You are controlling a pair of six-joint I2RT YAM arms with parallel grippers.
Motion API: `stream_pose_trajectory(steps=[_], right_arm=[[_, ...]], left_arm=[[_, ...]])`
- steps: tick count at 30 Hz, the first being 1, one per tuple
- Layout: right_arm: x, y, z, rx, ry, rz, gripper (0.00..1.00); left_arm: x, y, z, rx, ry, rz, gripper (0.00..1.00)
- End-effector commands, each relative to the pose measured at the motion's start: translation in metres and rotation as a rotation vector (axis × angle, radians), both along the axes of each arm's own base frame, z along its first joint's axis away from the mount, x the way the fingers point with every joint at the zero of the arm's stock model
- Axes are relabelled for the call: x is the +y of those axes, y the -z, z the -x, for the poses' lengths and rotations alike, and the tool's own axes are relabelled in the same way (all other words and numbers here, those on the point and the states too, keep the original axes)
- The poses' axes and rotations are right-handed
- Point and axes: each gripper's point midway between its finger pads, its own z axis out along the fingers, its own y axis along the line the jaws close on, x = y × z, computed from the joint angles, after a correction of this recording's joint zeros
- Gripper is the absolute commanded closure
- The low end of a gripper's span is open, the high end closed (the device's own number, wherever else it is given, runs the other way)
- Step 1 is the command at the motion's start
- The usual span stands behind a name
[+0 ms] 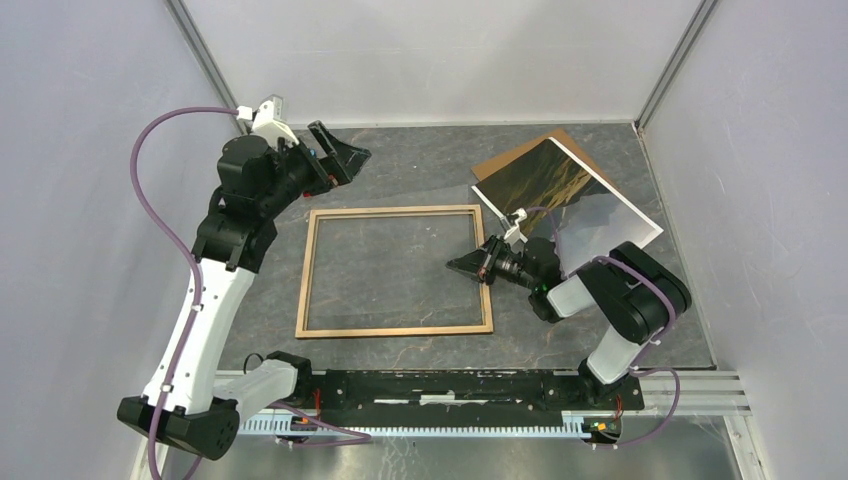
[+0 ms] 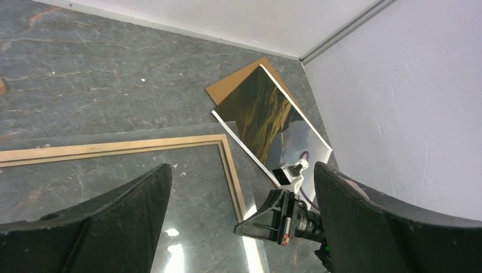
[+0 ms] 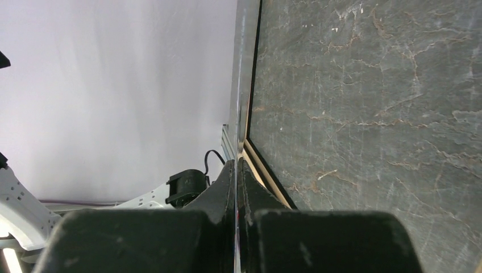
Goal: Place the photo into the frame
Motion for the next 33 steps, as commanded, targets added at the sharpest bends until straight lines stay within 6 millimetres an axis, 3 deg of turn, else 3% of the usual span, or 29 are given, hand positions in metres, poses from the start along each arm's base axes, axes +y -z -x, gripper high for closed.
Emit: stream_pose_trajectory(steps=[1, 11, 21, 33], right_arm=[[-0.005, -0.012, 0.005, -0.087, -0.013, 0.002, 1.00], [-0.004, -0.008, 0.013, -0.061, -0.058, 0.029, 1.00], [-0.009, 0.005, 0.014, -0.055, -0.072, 0.078, 1.00], [-0.017, 0.015, 0.006, -0.057, -0.029, 0.139, 1.00]], left_arm=[[0.011, 0.000, -0.011, -0.050, -0.055, -0.075, 0.00], [0.019, 0.011, -0.020, -0.066, -0.089, -0.138, 0.00], [0.026, 0.048, -0.033, -0.029, -0.129, -0.194, 0.00], [0.034, 0.050, -0.035, -0.062, -0.160, -0.231, 0.00]])
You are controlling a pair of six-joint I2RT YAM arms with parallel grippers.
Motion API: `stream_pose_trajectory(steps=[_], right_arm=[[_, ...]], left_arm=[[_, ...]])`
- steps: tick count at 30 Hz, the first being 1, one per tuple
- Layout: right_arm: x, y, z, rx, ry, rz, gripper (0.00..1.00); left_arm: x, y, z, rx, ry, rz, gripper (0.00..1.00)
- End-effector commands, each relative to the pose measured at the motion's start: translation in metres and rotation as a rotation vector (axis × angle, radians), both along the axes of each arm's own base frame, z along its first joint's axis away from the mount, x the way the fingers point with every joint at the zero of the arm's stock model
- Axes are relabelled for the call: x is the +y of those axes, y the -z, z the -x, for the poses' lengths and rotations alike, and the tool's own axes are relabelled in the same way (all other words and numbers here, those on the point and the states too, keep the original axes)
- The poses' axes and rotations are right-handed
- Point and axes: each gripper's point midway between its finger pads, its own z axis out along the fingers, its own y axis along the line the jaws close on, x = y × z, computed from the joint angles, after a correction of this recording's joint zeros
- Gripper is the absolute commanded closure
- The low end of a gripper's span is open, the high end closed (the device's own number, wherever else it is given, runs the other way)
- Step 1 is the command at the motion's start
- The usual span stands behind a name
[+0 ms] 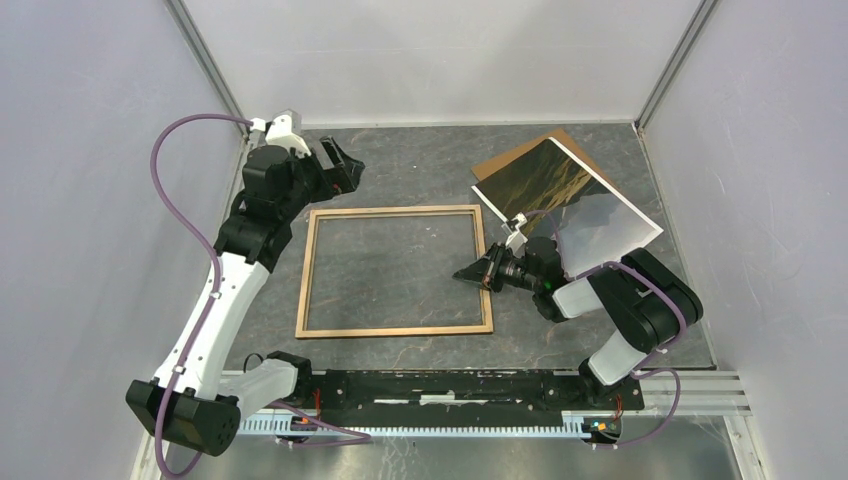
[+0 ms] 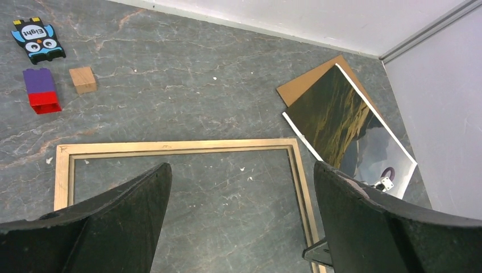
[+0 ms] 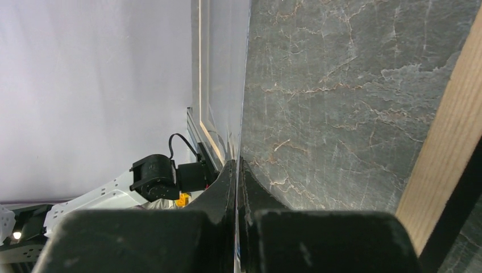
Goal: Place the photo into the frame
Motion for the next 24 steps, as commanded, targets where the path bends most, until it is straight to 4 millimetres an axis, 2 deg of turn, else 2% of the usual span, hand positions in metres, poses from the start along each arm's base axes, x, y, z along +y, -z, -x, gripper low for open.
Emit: stream_pose_trajectory(steps=[1, 12, 20, 24], right_arm=[[-0.001, -0.012, -0.009, -0.079, 0.011, 0.005, 1.00], [-0.005, -0.010, -0.015, -0.093, 0.034, 0.015, 1.00], [-0.007, -0.007, -0.016, -0.085, 0.051, 0.016, 1.00], [-0.009, -0.008, -0.013, -0.083, 0.055, 0.022, 1.00]], left_arm=[[0.004, -0.013, -0.003, -0.081, -0.005, -0.038, 0.00], [0.004, -0.010, -0.001, -0.086, -0.005, -0.032, 0.00], [0.004, 0.002, -0.003, -0.068, -0.005, -0.043, 0.00], [0.011, 0.008, -0.005, -0.066, -0.042, -0.064, 0.00]])
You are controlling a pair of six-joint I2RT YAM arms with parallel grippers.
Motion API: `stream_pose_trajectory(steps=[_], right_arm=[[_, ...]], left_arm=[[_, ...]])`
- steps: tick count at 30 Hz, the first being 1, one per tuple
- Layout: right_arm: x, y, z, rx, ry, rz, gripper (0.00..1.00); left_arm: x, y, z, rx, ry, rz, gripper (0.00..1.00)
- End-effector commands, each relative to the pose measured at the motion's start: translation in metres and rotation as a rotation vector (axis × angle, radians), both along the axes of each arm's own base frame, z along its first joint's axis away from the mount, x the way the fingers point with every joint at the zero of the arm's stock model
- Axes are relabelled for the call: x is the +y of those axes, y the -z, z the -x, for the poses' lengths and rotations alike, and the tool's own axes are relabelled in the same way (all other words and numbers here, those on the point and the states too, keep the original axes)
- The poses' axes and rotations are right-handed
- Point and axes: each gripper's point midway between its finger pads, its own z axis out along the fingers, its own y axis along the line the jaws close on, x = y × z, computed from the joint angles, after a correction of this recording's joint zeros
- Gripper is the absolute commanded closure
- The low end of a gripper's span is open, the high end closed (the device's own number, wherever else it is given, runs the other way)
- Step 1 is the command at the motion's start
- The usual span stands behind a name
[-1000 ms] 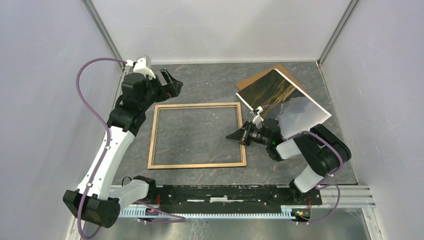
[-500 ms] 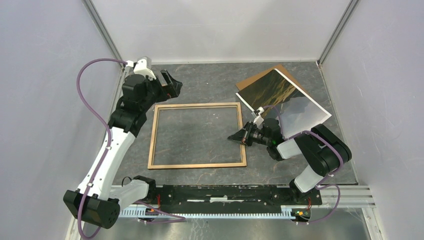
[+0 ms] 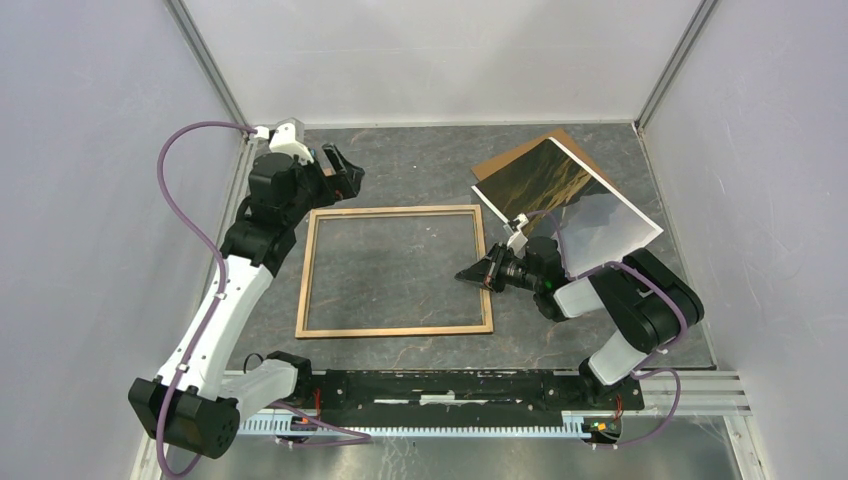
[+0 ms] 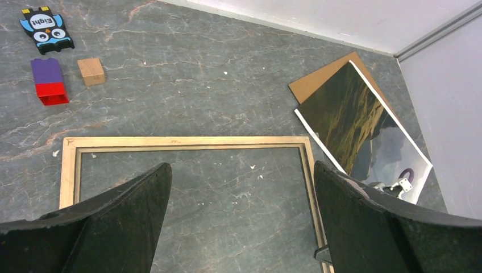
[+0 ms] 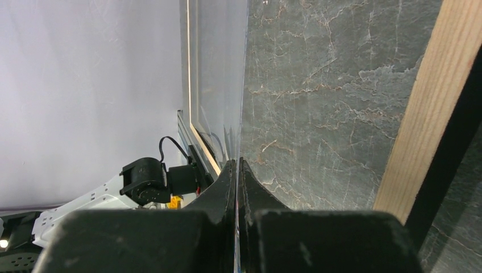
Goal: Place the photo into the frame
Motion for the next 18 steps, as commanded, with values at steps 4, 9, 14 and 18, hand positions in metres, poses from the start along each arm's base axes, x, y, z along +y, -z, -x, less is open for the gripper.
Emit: stream_pose_trajectory(steps=[4, 9, 14, 18], right_arm=[[-0.0050, -0.0145, -0.0095, -0.079, 0.042, -0.001, 1.00], [-0.0064, -0.0122, -0.0091, -0.075, 0.047, 0.001, 1.00], [-0.0033, -0.0105, -0.0072, -0.069, 0.018, 0.003, 1.00], [-0.0003, -0.0111, -0.0020, -0.055, -0.019, -0.010, 1.00]], left_arm=[[0.0081, -0.0074, -0.0038, -0.070, -0.025, -0.049, 0.00], [0.0076, -0.0085, -0.0048, -0.072, -0.025, -0.046, 0.00], [0.0078, -0.0065, -0.0040, -0.070, -0.024, -0.046, 0.00], [0.0065, -0.0034, -0.0053, -0.061, -0.021, -0.045, 0.00]])
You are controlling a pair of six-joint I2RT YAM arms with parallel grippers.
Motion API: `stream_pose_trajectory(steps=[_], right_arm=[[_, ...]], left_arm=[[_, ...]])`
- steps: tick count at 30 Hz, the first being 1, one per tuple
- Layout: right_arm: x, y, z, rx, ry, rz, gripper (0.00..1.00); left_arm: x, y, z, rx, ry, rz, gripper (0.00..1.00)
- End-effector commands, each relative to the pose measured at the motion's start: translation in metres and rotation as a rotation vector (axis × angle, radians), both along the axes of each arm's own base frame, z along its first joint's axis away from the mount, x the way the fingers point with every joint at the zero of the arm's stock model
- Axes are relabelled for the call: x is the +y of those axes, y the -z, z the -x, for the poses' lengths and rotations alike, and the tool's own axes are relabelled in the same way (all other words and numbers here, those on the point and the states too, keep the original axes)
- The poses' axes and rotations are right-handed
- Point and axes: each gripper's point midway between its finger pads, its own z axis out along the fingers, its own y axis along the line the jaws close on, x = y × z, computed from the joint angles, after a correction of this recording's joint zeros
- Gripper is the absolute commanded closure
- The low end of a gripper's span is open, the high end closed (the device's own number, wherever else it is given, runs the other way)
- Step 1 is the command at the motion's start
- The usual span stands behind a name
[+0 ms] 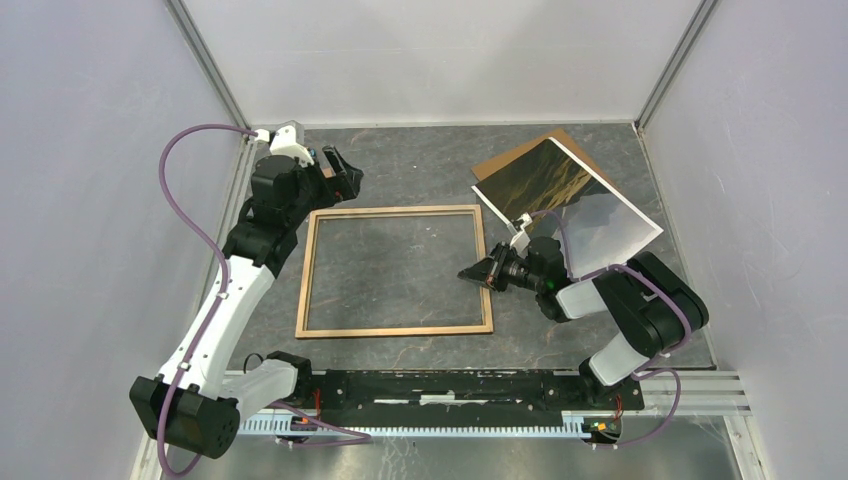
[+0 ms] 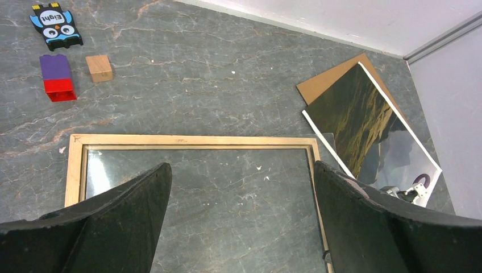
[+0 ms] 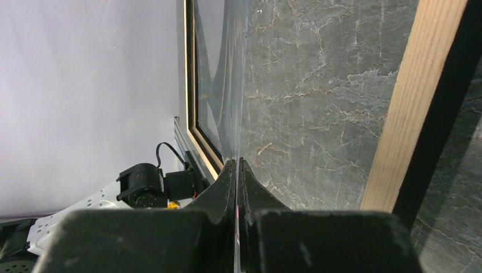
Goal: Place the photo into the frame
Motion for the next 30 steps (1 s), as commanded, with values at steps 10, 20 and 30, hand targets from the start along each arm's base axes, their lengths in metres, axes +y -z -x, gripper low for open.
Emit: stream_pose_trajectory(steps=[10, 20, 30], right_arm=[[0.012, -0.053, -0.013, -0.094, -0.049, -0.087, 1.00], [0.042, -0.180, -0.019, -0.292, -0.087, -0.170, 1.00], [0.088, -0.273, -0.005, -0.373, -0.169, -0.338, 1.00]], left_arm=[[0.001, -0.013, -0.002, -0.068, 0.015, -0.030, 0.00], [0.009, -0.058, 0.020, -0.167, 0.003, -0.012, 0.00], [0.022, -0.140, 0.060, -0.317, -0.043, 0.093, 0.00]])
